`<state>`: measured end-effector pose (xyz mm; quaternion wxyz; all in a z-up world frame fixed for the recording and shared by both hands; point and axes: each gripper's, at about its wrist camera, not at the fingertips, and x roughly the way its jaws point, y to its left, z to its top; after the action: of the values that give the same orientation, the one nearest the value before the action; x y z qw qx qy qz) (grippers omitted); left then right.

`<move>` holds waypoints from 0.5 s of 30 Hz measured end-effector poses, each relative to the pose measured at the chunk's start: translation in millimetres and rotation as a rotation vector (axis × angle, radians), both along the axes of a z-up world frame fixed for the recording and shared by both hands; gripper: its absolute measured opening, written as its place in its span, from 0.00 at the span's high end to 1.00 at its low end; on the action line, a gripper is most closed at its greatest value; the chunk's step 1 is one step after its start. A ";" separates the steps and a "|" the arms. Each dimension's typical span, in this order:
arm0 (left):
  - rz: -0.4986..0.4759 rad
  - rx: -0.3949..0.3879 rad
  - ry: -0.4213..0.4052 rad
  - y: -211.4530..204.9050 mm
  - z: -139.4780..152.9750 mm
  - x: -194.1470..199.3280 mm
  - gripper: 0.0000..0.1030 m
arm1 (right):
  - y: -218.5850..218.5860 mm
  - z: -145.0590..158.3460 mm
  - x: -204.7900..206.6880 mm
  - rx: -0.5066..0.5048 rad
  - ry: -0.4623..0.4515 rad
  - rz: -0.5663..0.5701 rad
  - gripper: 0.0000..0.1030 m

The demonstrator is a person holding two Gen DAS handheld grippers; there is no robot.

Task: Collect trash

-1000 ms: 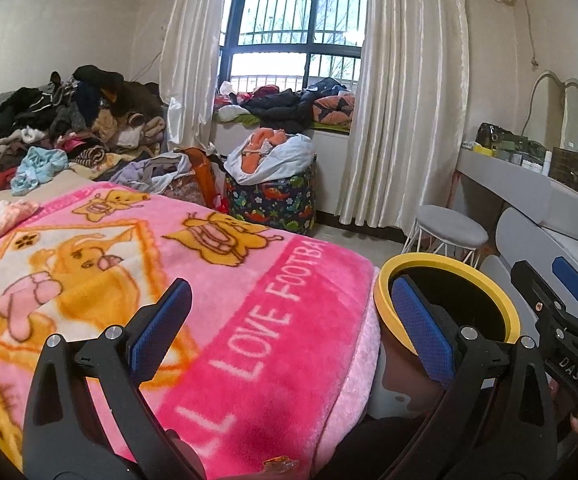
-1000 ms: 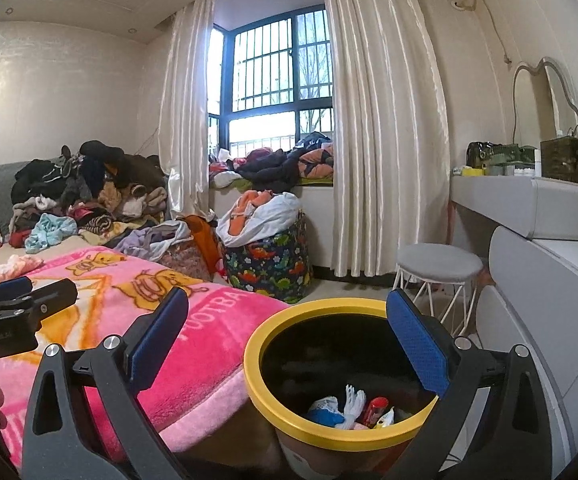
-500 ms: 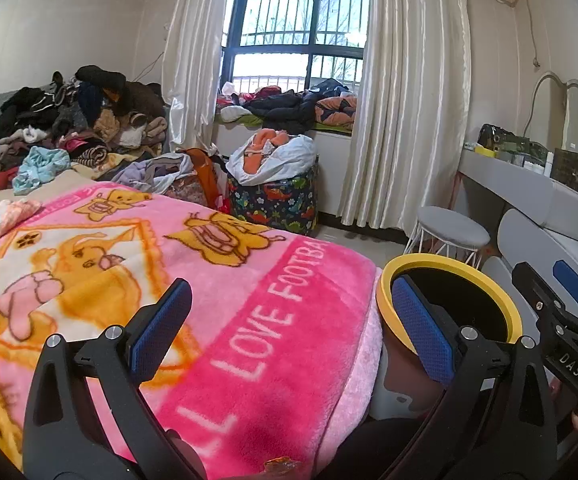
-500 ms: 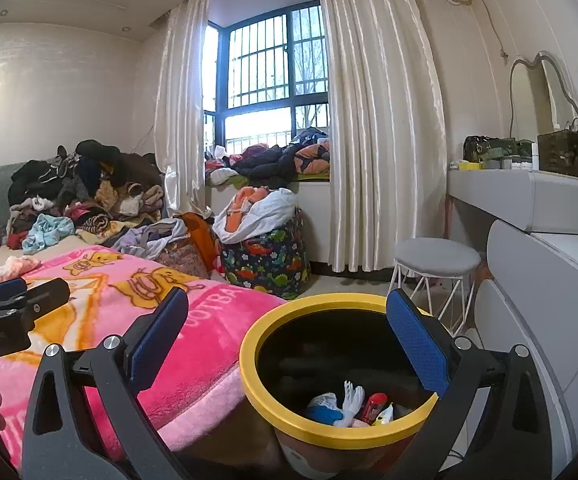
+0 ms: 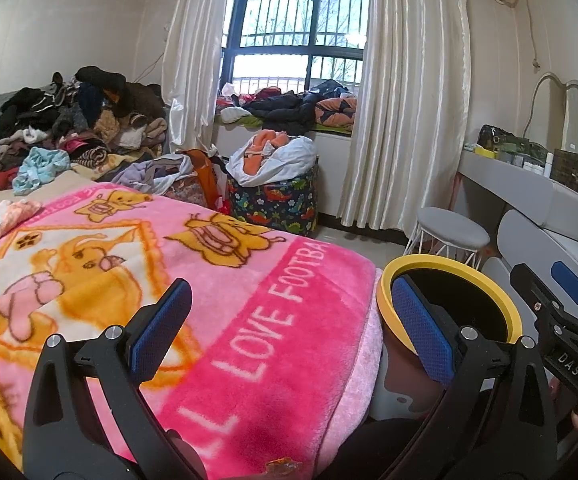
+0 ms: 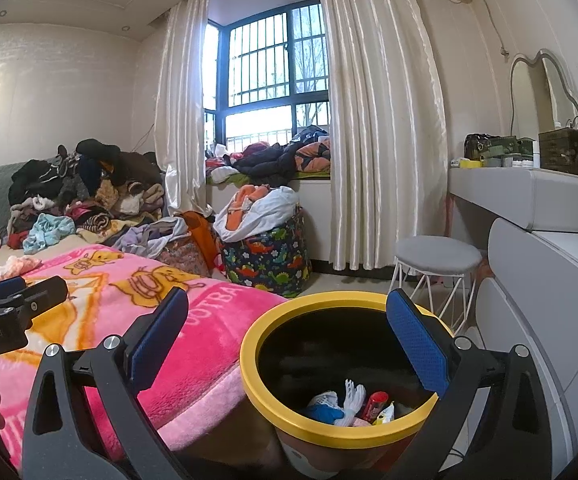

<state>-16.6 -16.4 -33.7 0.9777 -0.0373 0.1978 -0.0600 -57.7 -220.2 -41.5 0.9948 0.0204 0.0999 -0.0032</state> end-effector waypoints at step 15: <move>-0.001 0.007 -0.006 1.4 1.8 0.5 0.11 | 0.1 0.5 0.1 0.000 -0.001 -0.002 0.06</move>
<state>-16.2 -15.0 -31.9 0.9784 -0.0338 0.1951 -0.0599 -57.6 -220.1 -41.1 0.9948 0.0207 0.0994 -0.0042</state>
